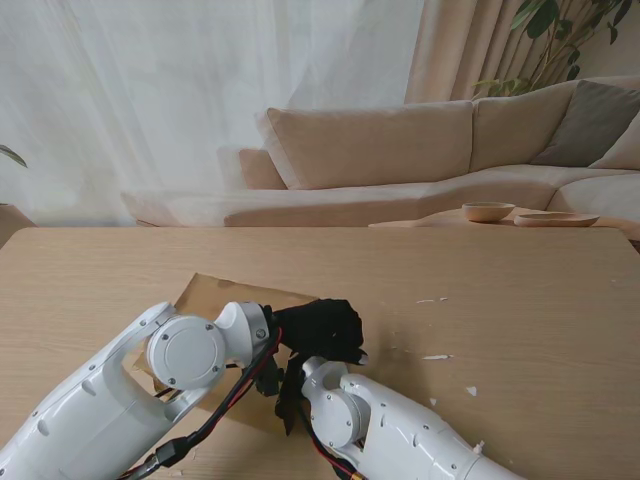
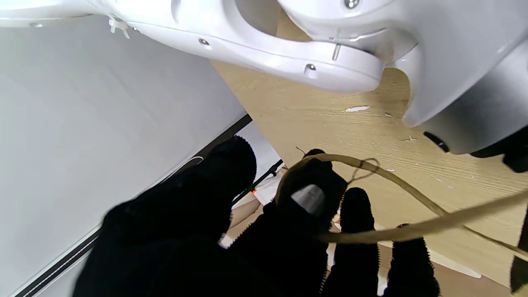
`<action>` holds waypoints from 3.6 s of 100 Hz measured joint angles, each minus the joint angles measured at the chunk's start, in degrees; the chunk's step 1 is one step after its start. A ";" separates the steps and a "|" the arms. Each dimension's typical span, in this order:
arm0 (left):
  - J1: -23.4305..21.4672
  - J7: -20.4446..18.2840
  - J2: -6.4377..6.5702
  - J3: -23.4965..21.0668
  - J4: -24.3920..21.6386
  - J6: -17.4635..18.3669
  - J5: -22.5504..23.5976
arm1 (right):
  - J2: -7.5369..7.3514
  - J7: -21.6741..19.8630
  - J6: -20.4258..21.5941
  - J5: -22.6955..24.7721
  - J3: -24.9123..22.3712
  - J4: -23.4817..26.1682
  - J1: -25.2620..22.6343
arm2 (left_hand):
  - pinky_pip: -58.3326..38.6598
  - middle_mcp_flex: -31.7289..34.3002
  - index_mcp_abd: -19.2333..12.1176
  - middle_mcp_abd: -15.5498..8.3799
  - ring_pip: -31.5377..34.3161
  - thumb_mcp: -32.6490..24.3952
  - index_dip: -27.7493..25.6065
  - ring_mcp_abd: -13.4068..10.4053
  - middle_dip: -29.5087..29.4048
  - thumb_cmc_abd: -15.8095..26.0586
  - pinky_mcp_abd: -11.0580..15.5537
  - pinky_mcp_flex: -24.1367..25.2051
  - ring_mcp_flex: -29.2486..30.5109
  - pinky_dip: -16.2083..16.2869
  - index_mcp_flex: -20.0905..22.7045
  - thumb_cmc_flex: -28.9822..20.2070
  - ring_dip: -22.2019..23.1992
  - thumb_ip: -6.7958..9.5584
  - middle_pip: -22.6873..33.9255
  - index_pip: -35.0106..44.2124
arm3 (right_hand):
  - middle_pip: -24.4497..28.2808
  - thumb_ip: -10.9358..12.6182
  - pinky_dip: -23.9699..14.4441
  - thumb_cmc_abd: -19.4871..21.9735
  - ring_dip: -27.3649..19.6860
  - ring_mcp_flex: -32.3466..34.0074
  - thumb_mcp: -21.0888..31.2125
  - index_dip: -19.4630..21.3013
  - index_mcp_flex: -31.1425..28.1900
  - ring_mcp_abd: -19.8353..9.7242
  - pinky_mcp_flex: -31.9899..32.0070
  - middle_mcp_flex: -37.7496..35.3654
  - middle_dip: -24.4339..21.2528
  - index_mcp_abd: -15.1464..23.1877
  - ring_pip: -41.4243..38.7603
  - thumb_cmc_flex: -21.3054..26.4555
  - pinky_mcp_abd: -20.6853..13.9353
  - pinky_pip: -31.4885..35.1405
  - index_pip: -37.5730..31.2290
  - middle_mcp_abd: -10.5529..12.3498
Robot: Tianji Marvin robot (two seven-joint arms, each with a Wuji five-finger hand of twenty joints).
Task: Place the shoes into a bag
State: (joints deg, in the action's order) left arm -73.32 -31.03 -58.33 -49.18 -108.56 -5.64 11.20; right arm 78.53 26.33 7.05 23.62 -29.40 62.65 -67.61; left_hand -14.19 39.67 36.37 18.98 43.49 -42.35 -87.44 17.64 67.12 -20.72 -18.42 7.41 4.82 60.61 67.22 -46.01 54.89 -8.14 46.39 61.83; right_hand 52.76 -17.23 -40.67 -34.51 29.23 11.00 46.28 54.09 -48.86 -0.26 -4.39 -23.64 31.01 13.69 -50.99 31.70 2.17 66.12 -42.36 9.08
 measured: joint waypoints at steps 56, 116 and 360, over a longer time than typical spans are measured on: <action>-0.96 0.72 -0.09 -1.92 0.32 1.10 4.14 | -4.51 -11.10 -0.17 0.17 -1.97 7.11 -0.22 | -0.01 -0.02 0.09 0.00 -0.03 0.00 0.00 0.00 0.00 0.02 -0.01 0.00 0.00 0.00 0.00 0.00 0.00 0.00 -0.04 -0.01 | -14.61 9.51 5.26 4.08 -10.01 -1.55 4.67 -23.77 22.51 -0.03 1.65 6.46 -11.57 2.49 21.75 -13.47 0.89 -20.46 22.07 -0.09; -2.17 2.30 -0.32 -3.72 0.68 1.72 5.97 | -10.53 -17.88 -0.46 4.51 -11.80 17.57 -8.97 | -0.01 -0.03 0.09 0.00 -0.04 0.00 -0.03 0.00 0.00 0.03 -0.01 0.00 0.00 0.00 -0.02 0.00 0.00 0.00 -0.05 -0.01 | -19.70 10.08 9.48 9.38 -16.10 -1.57 0.54 -26.48 26.87 -1.38 2.21 10.26 -13.79 -0.43 34.16 -15.62 0.69 -37.77 26.49 -0.73; -37.75 36.34 -6.18 -26.82 -0.61 18.17 7.50 | -12.01 -9.48 -8.72 3.78 -34.17 43.03 -36.57 | 12.26 -28.92 -34.30 -14.89 -41.63 17.45 75.64 -8.64 -54.23 9.62 1.80 -3.39 -2.31 -47.28 -48.47 6.13 -38.09 3.45 -38.56 -50.39 | -31.42 13.61 5.70 16.90 -18.90 -2.89 -7.55 -25.88 32.51 -1.66 5.88 10.84 -18.86 -1.69 44.62 -13.29 2.07 -47.07 36.57 -1.45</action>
State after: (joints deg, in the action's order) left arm -111.08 5.32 -64.51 -76.00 -109.17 12.52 18.69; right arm 66.52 16.85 -1.68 27.41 -63.57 105.68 -104.19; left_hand -1.93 10.75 2.07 4.10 1.86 -24.91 -11.79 9.01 12.89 -11.09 -16.62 4.02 2.51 13.32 18.75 -39.87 16.80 -4.69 7.84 11.44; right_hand 21.34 -3.61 -34.97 -17.61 10.33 8.10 38.73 28.21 -16.35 -1.92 1.49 -12.80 12.15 12.01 -6.38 18.41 4.24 19.05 -5.79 7.63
